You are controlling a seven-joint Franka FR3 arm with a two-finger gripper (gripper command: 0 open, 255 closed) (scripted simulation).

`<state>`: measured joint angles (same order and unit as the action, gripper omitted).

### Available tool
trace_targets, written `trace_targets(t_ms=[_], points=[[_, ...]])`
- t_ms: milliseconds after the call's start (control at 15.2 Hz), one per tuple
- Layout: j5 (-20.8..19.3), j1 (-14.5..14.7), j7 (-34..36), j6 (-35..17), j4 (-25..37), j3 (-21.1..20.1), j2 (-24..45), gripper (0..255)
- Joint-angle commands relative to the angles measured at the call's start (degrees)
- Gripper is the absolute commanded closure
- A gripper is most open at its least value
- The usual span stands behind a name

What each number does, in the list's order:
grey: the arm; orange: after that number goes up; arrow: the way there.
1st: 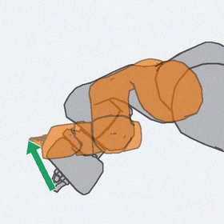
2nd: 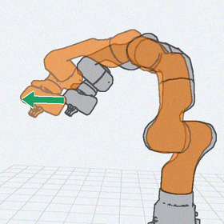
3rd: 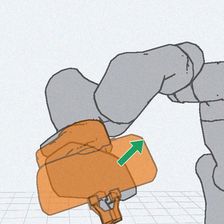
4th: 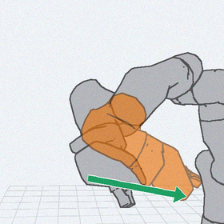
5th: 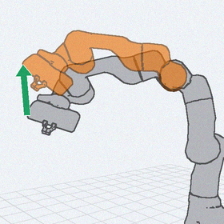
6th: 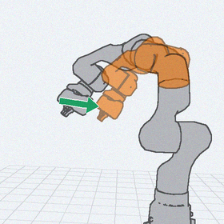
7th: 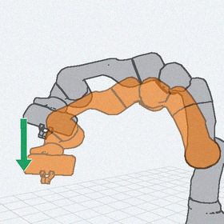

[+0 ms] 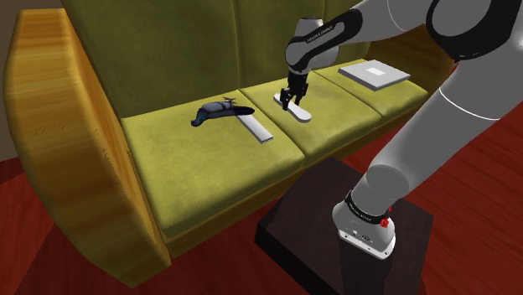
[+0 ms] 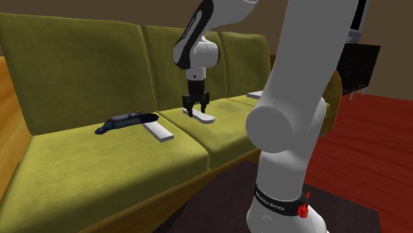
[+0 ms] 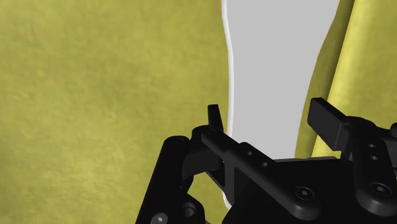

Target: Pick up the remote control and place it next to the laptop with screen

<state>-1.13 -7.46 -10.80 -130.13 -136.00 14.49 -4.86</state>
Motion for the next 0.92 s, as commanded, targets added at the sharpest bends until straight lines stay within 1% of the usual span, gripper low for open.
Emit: trace_targets(t_ms=[0, 858], points=[[-0.3, 0.0, 0.2, 1.6, 0.8, -0.1, -0.9, 255], [-1.4, 0.0, 1.2, 12.0, 6.4, -0.6, -5.8, 255]])
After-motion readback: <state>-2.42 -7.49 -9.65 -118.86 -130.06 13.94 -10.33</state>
